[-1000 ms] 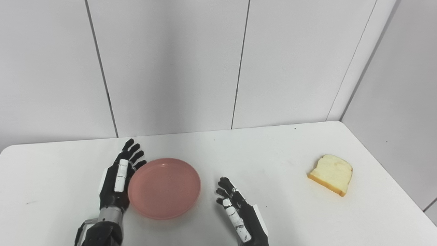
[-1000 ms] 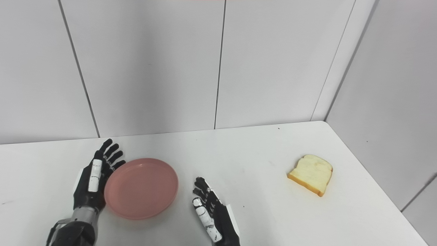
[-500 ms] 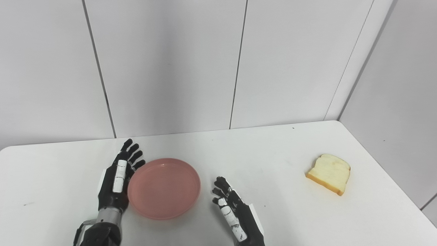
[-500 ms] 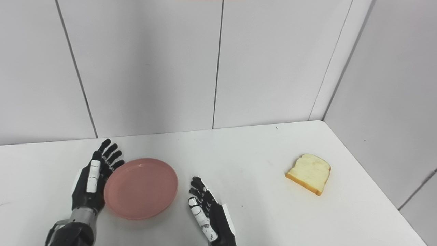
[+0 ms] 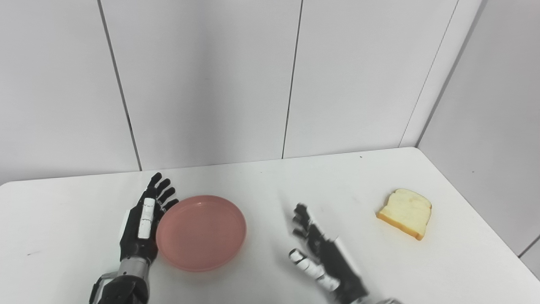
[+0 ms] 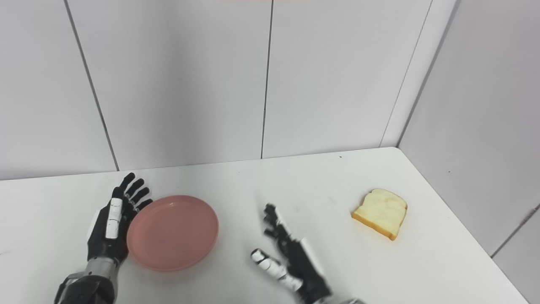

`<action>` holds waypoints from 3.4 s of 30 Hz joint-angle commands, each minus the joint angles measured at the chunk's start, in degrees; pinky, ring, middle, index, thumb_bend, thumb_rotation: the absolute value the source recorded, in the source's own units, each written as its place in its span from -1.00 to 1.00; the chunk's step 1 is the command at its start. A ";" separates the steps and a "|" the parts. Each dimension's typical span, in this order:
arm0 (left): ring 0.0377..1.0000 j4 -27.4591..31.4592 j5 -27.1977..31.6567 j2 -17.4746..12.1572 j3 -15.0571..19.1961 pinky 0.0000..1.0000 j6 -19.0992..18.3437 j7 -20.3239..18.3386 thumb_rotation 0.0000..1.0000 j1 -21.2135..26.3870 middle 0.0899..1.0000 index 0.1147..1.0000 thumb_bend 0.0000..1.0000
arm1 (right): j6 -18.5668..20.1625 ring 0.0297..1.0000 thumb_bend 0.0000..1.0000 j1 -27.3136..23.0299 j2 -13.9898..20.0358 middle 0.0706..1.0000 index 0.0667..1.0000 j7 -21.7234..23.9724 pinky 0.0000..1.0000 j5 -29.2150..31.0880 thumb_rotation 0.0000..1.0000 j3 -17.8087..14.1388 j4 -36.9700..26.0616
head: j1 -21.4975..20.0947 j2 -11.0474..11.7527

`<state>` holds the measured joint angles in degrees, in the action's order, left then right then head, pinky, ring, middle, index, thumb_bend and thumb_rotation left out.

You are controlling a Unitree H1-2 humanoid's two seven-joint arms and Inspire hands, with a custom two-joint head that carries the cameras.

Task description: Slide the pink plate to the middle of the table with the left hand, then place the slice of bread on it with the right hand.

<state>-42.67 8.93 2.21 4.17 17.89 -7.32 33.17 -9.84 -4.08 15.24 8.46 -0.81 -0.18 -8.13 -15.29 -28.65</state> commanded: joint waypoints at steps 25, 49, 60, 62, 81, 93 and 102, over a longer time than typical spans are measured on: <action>0.72 -5.82 -1.09 0.70 -0.27 0.54 3.83 0.84 0.73 0.69 0.78 0.76 0.90 | -17.08 0.71 1.00 -18.81 48.92 0.78 0.71 -0.93 0.58 -23.00 0.15 7.21 20.29 | 0.59 0.58; 0.74 -7.22 -0.61 1.21 -0.22 0.59 5.15 0.07 0.72 0.73 0.80 0.82 0.89 | -17.08 0.84 1.00 -42.11 62.37 1.00 1.00 -12.61 0.67 -31.72 -0.22 48.42 27.11 | 1.05 0.80; 0.74 -8.16 -0.72 1.68 -0.05 0.59 6.20 0.47 0.71 0.86 0.81 0.83 0.87 | -17.07 0.79 1.00 -45.87 63.52 1.00 1.00 4.35 0.55 -33.40 -0.45 45.76 23.22 | 1.76 0.91; 0.75 -7.98 -0.78 1.70 -0.05 0.60 6.10 0.57 0.71 0.79 0.81 0.83 0.86 | -17.07 0.79 1.00 -45.48 63.20 1.00 1.00 7.34 0.54 -33.70 -0.54 44.39 22.84 | 1.79 0.80; 0.74 -6.53 -0.39 1.47 0.03 0.61 5.26 0.24 0.71 0.23 0.81 0.83 0.87 | -16.91 0.83 1.00 -35.57 56.75 1.00 1.00 17.42 0.68 -50.46 -0.37 36.25 23.00 | 1.49 0.21; 0.75 -5.23 1.85 2.00 0.76 0.64 3.41 -0.34 0.69 -0.06 0.81 0.81 0.88 | -17.06 0.89 1.00 -34.28 54.95 1.00 1.00 13.47 0.79 -54.48 -0.62 37.78 27.19 | 2.07 0.15; 0.73 -4.89 1.41 1.93 0.65 0.62 3.31 0.18 0.69 -0.25 0.80 0.80 0.89 | -17.07 0.91 0.99 -35.53 55.35 1.00 1.00 6.92 0.84 -57.11 -0.47 41.03 29.91 | 2.27 0.32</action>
<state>-46.50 10.24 3.20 4.90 21.14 -7.21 35.54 -25.91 -38.01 68.51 15.85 -57.38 40.98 21.58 -13.10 -28.30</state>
